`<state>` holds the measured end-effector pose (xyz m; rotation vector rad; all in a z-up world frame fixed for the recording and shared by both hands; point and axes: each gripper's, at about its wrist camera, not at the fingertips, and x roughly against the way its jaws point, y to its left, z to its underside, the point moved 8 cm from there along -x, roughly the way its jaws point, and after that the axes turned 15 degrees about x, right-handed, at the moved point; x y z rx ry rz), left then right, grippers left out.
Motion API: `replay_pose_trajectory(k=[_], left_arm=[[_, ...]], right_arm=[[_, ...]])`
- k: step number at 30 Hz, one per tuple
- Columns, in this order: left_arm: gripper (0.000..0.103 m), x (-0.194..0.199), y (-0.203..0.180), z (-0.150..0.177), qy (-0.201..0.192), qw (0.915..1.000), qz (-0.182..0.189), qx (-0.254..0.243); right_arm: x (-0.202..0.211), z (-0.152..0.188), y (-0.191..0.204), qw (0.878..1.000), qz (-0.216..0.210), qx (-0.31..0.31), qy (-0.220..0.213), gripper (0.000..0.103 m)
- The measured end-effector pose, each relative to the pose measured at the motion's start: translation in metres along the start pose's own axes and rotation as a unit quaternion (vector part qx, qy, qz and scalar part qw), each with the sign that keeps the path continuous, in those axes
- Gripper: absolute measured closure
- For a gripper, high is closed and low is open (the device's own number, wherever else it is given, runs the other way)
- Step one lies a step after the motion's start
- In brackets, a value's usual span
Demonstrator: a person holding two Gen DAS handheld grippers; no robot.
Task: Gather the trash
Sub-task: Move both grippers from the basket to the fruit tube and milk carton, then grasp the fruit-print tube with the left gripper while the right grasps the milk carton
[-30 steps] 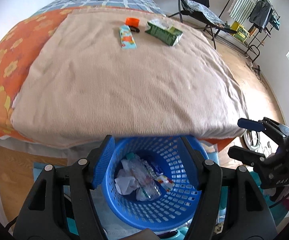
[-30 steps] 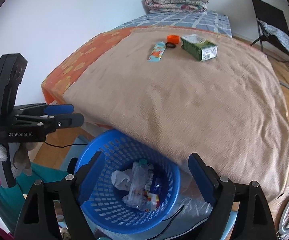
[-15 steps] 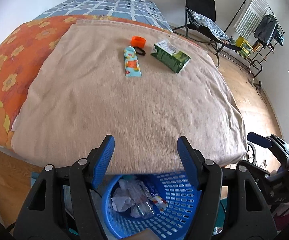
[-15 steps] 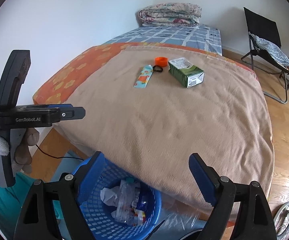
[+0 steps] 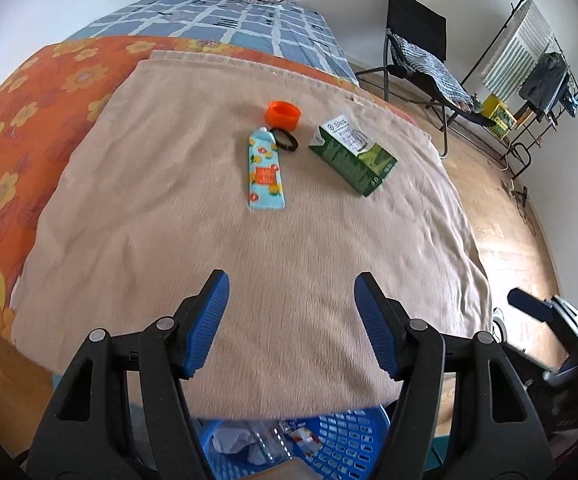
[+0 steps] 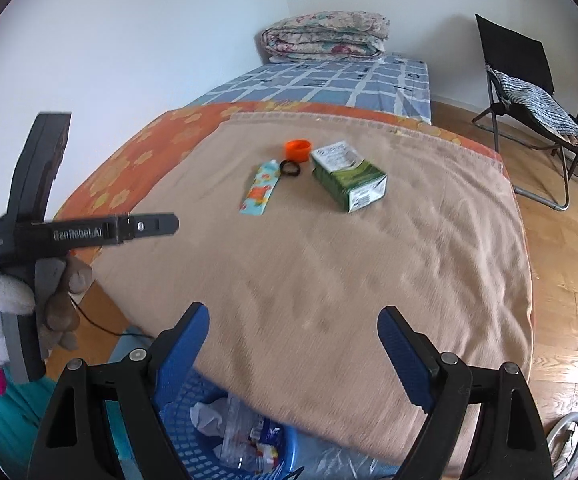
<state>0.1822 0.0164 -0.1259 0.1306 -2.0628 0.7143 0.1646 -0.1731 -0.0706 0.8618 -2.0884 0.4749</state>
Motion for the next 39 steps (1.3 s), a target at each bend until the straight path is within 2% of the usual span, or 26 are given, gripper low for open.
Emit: replay_pose_trajectory(k=[3,9,12,16,29,32,34,35,39], left_arm=[[0.036,-0.015,-0.007,-0.01,0.004,1.0,-0.002,-0.003],[0.036,-0.052,-0.017,-0.032,0.01,0.9999,-0.013,-0.002],[0.036,-0.07,-0.016,-0.043,0.011,0.9997,-0.02,-0.001],[0.036,-0.091,-0.007,-0.055,0.013,0.9994,-0.031,0.008],[0.036,-0.149,0.009,-0.084,0.012,0.9983,-0.054,0.018],[0.036,-0.155,0.005,-0.088,0.001,0.9982,-0.059,0.0],[0.041,-0.157,0.003,-0.09,-0.005,0.9978,-0.065,-0.014],[0.052,-0.159,0.003,-0.09,-0.009,0.9969,-0.075,-0.023],[0.069,-0.16,0.008,-0.094,-0.018,0.996,-0.081,-0.035]], right_arm=[[-0.009,-0.017,-0.016,1.0,-0.008,-0.012,-0.006,0.015],[-0.03,-0.054,-0.049,1.0,0.006,-0.009,-0.024,0.014],[-0.046,-0.068,-0.064,0.999,0.002,-0.018,-0.028,0.001],[-0.069,-0.086,-0.086,0.999,0.005,-0.033,-0.032,0.001],[-0.143,-0.11,-0.105,0.999,0.014,-0.034,-0.005,0.001],[-0.156,-0.113,-0.108,0.999,0.023,-0.023,0.002,0.001],[-0.162,-0.116,-0.109,0.999,0.029,-0.019,0.005,0.001],[-0.166,-0.117,-0.109,0.999,0.031,-0.018,0.005,0.001],[-0.178,-0.121,-0.107,0.999,0.033,-0.013,0.009,0.0]])
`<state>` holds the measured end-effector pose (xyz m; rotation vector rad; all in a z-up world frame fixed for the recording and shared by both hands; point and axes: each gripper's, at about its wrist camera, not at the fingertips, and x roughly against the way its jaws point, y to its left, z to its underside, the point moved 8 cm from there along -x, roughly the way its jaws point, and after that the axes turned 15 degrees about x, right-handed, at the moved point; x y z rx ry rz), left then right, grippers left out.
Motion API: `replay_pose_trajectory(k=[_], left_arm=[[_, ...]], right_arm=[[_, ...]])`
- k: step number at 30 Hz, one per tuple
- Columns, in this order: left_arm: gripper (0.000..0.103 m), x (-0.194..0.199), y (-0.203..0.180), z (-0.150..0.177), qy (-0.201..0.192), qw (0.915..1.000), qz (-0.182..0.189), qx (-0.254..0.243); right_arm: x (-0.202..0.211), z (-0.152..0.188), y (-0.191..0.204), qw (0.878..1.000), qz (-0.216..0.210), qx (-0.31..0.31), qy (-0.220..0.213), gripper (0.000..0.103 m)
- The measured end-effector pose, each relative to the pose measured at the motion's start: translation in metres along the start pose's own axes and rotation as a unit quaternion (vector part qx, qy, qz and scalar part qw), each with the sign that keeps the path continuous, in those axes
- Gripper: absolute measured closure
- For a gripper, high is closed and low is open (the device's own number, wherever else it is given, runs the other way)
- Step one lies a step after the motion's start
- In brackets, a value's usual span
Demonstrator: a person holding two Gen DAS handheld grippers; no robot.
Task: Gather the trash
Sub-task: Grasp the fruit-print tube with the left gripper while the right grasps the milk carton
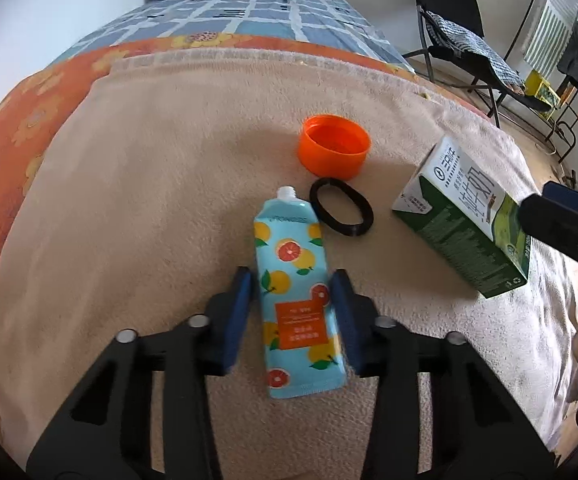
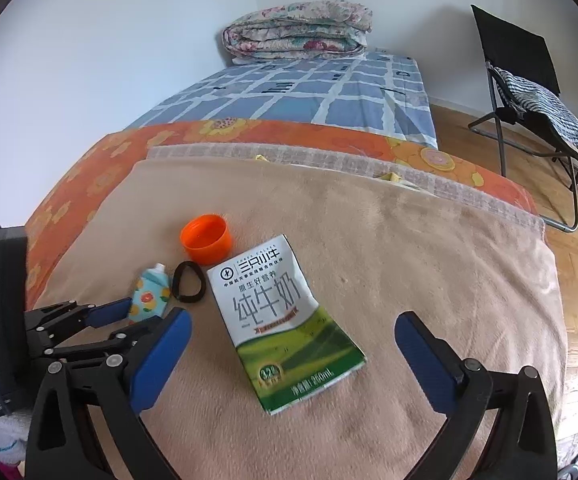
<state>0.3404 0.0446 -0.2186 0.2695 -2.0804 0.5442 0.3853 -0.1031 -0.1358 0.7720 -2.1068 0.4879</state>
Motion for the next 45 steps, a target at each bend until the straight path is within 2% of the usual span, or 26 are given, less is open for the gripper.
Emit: replay_pose_trajectory(k=[12,13,14,15,16,18,21,27,30,35,45], left_arm=[[0.07,0.01,0.01,0.0,0.005,0.9997,0.024,-0.001],[0.072,0.012,0.01,0.0,0.003,0.9997,0.025,-0.001],[0.084,0.013,0.01,0.0,0.003,0.9997,0.026,-0.002],[0.085,0.014,0.01,-0.001,0.003,0.9996,0.028,-0.001],[0.087,0.015,0.01,-0.001,0.002,0.9995,0.03,-0.001],[0.089,0.017,0.01,-0.001,0.002,0.9995,0.032,-0.003],[0.089,0.018,0.009,0.0,0.001,0.9993,0.036,-0.008],[0.097,0.02,0.004,0.001,0.003,0.9982,0.059,-0.003],[0.097,0.013,-0.003,0.007,0.005,0.9983,0.053,-0.024],[0.098,0.004,-0.001,0.005,0.005,0.9984,0.055,-0.015],[0.098,0.04,0.002,0.007,-0.008,0.9964,0.084,-0.005]], right_arm=[[-0.033,0.002,0.016,0.999,0.012,0.027,0.03,0.0],[-0.035,0.003,0.017,0.999,0.014,0.031,0.035,0.001],[-0.038,0.005,0.018,0.998,0.015,0.036,0.041,0.003],[-0.04,0.008,0.019,0.998,0.02,0.041,0.048,0.008],[-0.041,0.01,0.018,0.997,0.026,0.043,0.051,0.017],[-0.041,0.013,0.017,0.998,0.021,0.039,0.053,0.023],[-0.038,0.016,0.013,0.998,0.008,0.02,0.053,0.038],[-0.029,0.02,0.01,0.999,0.009,0.013,0.047,0.039],[-0.024,0.019,0.008,0.999,0.011,0.011,0.041,0.039],[-0.005,0.018,0.011,0.999,0.011,0.015,0.028,0.039],[0.044,0.031,0.021,1.0,-0.003,0.029,0.007,0.039]])
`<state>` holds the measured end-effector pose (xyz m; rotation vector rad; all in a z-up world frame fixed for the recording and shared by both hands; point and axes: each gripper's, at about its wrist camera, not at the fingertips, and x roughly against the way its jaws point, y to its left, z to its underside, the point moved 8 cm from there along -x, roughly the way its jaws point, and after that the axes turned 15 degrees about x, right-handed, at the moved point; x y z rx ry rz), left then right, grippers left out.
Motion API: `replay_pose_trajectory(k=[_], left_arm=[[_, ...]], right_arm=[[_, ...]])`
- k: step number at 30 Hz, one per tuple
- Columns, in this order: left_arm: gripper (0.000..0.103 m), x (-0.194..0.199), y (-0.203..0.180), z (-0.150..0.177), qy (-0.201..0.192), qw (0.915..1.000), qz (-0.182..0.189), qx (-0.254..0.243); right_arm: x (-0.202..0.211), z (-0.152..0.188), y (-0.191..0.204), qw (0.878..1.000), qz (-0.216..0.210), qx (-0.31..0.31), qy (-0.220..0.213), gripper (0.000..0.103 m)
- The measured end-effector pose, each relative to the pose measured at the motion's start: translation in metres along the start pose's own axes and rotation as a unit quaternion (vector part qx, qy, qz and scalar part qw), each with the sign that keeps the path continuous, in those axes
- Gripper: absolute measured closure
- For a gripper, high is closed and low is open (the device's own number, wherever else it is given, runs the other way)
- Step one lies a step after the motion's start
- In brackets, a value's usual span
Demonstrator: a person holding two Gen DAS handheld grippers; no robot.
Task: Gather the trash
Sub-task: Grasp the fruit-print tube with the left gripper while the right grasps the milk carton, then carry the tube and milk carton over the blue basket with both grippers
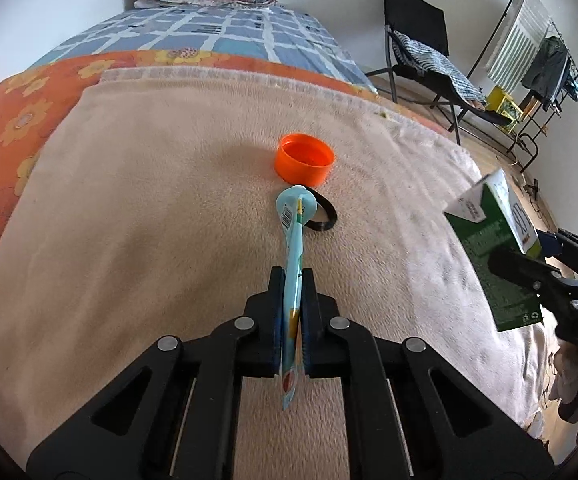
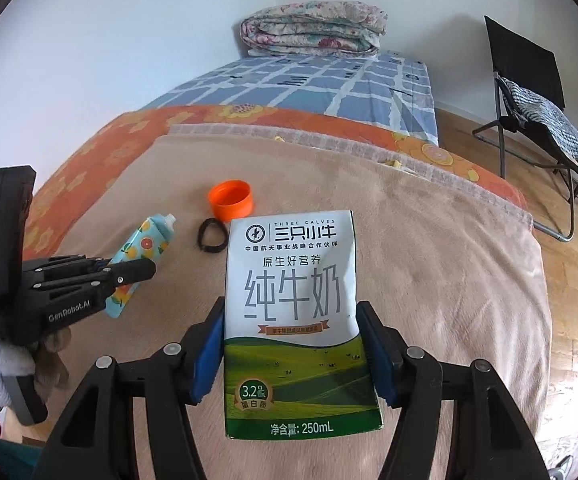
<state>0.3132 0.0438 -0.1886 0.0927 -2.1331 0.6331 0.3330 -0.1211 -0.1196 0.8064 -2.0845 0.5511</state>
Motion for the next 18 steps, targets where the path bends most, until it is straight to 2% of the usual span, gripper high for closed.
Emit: replay_pose_trajectory(k=[13,18], left_arm=[[0.098,0.081,-0.016,0.026,-0.018,0.9991,0.013,-0.036],[0.098,0.12,-0.026,0.05,-0.025,0.9978,0.025,-0.056]], right_arm=[[0.103,0.031,0.027,0.999,-0.015,0.029,-0.043,0.039],[0.142,0.049,0.04,0.997,-0.023,0.028,-0.063,0.039]])
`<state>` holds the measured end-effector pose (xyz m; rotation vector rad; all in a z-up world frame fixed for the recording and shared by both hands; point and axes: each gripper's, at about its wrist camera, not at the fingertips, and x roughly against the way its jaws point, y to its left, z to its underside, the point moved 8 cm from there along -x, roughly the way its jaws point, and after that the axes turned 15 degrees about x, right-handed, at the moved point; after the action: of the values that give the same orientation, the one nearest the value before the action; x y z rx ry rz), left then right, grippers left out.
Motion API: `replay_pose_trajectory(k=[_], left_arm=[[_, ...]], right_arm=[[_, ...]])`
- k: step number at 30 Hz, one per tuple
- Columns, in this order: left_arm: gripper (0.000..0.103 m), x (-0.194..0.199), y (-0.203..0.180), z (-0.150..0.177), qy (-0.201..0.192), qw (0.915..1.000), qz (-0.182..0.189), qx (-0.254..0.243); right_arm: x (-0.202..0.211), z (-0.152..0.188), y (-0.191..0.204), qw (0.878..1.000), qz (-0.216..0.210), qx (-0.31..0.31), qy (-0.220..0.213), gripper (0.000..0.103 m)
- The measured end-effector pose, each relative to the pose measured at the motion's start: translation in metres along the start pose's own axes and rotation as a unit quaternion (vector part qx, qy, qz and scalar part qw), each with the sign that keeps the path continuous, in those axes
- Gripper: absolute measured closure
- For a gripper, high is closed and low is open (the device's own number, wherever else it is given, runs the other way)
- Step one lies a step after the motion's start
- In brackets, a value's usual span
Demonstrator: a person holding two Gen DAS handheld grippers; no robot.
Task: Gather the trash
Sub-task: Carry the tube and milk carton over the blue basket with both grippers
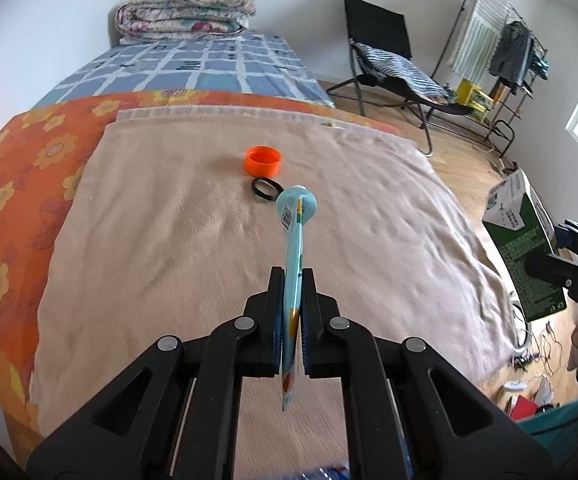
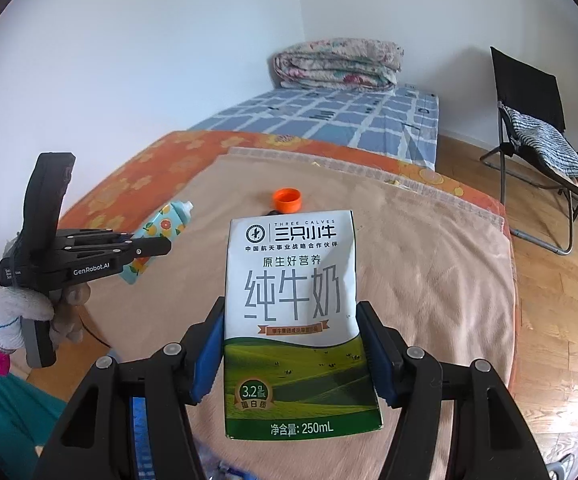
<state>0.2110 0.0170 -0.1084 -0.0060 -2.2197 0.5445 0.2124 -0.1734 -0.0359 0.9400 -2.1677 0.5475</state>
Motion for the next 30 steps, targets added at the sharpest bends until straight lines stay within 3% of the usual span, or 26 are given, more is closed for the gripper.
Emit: replay_pose_trajectory(k=[8,15,30], left_arm=[[0.098,0.05,-0.021,0.057,0.009,0.9994,0.026,-0.023],[0.098,0.07,-0.016,0.11,0.035,0.9986,0.037,-0.014],[0.098,0.055,0.008,0.216,0.131,0.9911,0.011,-0.016]], right_arm=[[0.042,0.034,0.04,1.0,-0.01,0.015,-0.012,0.039],[0.058,0.065,0.078,0.999,-0.034,0.014,-0.014,0.039],[0.034,0.134,0.138,0.994,-0.091,0.021,0.051,0.039]])
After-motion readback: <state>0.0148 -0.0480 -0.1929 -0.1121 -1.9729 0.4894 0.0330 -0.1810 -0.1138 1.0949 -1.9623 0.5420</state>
